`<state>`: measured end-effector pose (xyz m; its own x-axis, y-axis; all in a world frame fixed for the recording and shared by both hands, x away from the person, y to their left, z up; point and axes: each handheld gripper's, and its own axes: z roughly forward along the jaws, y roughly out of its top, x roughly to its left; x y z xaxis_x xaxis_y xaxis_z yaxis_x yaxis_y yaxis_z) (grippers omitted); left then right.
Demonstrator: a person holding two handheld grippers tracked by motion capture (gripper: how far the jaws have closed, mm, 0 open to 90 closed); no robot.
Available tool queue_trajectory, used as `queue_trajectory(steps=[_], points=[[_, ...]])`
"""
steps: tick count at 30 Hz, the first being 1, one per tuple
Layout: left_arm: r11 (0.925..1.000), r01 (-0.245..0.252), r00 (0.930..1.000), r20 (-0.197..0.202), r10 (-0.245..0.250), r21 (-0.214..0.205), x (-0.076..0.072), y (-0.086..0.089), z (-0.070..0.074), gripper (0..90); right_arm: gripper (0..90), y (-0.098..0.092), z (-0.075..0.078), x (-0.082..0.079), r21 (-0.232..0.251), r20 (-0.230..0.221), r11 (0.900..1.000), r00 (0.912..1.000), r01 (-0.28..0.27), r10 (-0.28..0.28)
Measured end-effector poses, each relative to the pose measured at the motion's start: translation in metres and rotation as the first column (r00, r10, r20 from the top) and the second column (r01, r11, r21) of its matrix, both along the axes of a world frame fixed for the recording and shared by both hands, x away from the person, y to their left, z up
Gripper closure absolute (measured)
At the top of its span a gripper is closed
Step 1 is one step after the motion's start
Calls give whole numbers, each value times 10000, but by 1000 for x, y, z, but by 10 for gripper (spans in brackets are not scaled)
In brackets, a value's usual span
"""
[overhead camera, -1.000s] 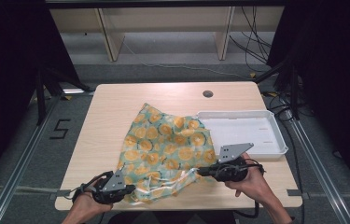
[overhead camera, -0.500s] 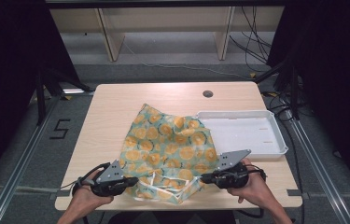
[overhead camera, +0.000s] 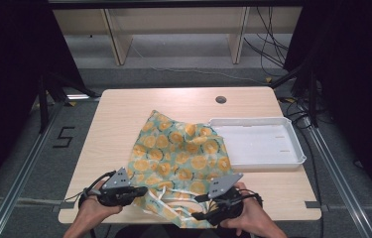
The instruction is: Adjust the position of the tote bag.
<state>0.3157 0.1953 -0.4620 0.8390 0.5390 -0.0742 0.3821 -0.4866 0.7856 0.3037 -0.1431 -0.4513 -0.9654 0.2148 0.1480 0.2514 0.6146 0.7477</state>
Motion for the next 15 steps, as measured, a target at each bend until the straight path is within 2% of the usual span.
queue_trajectory(steps=[1, 2, 3, 4, 5, 6, 7, 8, 9, 10, 12, 13, 14, 15], points=[[10000, 45, 10000, 74, -45, -13, 1, 1, 0, 896, 463, 7, -4, -3, -126, 20, 9998, 9999, -137, 138], [9999, -98, 9999, -28, 98, -139, 0, 1, 1, 896, 451, 11, -5, -5, -206, 27, 9997, 9999, -124, 125], [10000, 2, 9999, 132, -1, -77, 2, 3, 3, 896, 443, 16, -8, -7, -277, 153, 9995, 9998, -157, 161], [9993, -193, 9997, -135, 189, -325, 0, 2, 3, 896, 427, 19, -11, -8, -413, 158, 9989, 9996, -223, 230], [9995, -107, 9999, 64, 109, -294, 1, 3, 3, 896, 413, 23, -15, -10, -548, 171, 9979, 9992, -340, 350], [9984, -330, 9994, -49, 328, -466, 0, 3, 3, 896, 413, 25, -18, -11, -763, 100, 9961, 9989, -449, 457], [9988, -272, 9996, -122, 268, -413, 1, 3, 3, 896, 403, 26, -21, -13, -950, -53, 9949, 9994, -354, 351], [9987, -301, 9995, -79, 298, -401, 1, 3, 3, 895, 388, 27, -25, -14, -1119, -98, 9931, 9994, -356, 347], [9995, -129, 9999, 22, 130, -302, 3, 4, 3, 896, 390, 28, -28, -15, -1356, -313, 9898, 9987, -430, 391], [9988, -172, 9998, 78, 176, -465, 3, 4, 2, 896, 385, 29, -32, -15, -1491, -206, 9880, 9991, -406, 379], [9978, -323, 9993, -184, 312, -575, 2, 4, 2, 896, 395, 30, -38, -16, -1973, -122, 9795, 9991, -411, 395], [9977, -376, 9991, -206, 365, -558, 2, 4, 3, 895, 442, 30, -41, -15, -2044, -121, 9781, 9993, -379, 362], [9982, -208, 9998, -44, 206, -571, 3, 5, 3, 895, 529, 30, -42, -14, -2073, -209, 9767, 9984, -549, 516], [9976, -313, 9993, -243, 299, -625, 2, 5, 3, 895, 623, 28, -43, -14, -2114, -397, 9763, 9984, -467, 392]])
